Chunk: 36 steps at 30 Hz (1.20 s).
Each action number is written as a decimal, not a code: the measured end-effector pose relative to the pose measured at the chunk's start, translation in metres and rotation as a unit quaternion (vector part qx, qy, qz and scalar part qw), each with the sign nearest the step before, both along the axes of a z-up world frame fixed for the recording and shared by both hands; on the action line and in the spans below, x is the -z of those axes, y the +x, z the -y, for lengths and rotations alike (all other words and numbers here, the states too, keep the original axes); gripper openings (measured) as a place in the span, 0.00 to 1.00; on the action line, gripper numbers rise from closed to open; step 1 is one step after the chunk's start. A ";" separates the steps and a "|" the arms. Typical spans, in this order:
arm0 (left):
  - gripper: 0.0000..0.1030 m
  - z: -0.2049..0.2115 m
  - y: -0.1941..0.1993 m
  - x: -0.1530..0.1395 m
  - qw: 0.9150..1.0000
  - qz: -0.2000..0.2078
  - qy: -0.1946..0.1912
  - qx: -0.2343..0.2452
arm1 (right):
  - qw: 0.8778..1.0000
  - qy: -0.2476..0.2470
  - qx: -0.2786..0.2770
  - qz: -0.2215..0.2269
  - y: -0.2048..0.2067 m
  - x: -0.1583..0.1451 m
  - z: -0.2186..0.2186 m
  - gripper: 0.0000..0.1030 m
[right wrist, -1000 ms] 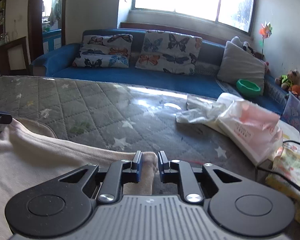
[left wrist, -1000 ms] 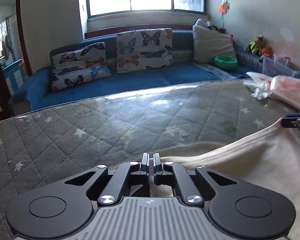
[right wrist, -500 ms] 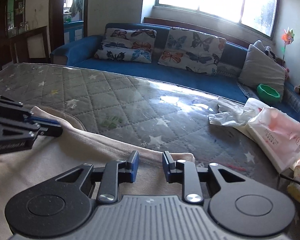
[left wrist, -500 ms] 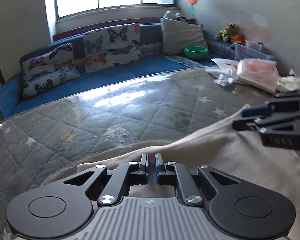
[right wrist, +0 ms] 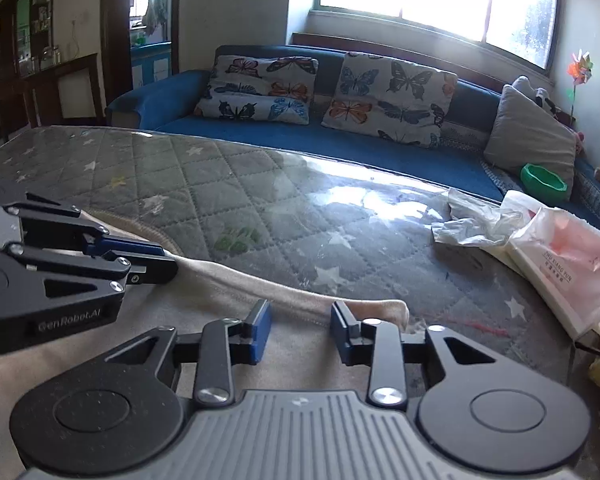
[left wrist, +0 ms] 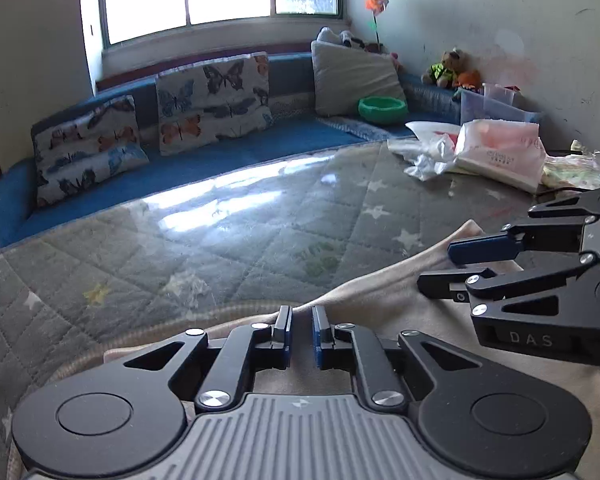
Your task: Fold clothes
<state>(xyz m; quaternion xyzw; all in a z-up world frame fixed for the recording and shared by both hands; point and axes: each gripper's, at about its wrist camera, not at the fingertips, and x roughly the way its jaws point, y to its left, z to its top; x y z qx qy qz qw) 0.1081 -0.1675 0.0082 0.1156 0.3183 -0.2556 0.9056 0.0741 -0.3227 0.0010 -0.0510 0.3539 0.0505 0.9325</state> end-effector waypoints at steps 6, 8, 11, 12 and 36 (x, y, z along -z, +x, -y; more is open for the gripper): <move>0.15 -0.004 0.004 -0.002 1.000 -0.011 -0.013 -0.011 | 1.000 0.005 0.002 -0.004 -0.004 -0.001 0.005 0.34; 0.16 -0.006 0.001 -0.005 1.000 -0.017 -0.013 -0.010 | 1.000 0.006 -0.003 -0.008 -0.013 -0.005 0.006 0.34; 0.17 -0.009 -0.006 -0.011 1.000 -0.025 -0.012 -0.007 | 1.000 0.011 -0.013 -0.014 -0.032 -0.013 0.010 0.34; 0.20 -0.012 -0.013 -0.014 1.000 -0.024 -0.013 -0.001 | 1.000 0.013 -0.016 -0.016 -0.039 -0.016 0.012 0.34; 0.32 -0.150 -0.179 -0.017 0.998 -0.024 0.001 -0.058 | 1.000 0.018 0.004 -0.004 -0.243 -0.024 0.039 0.37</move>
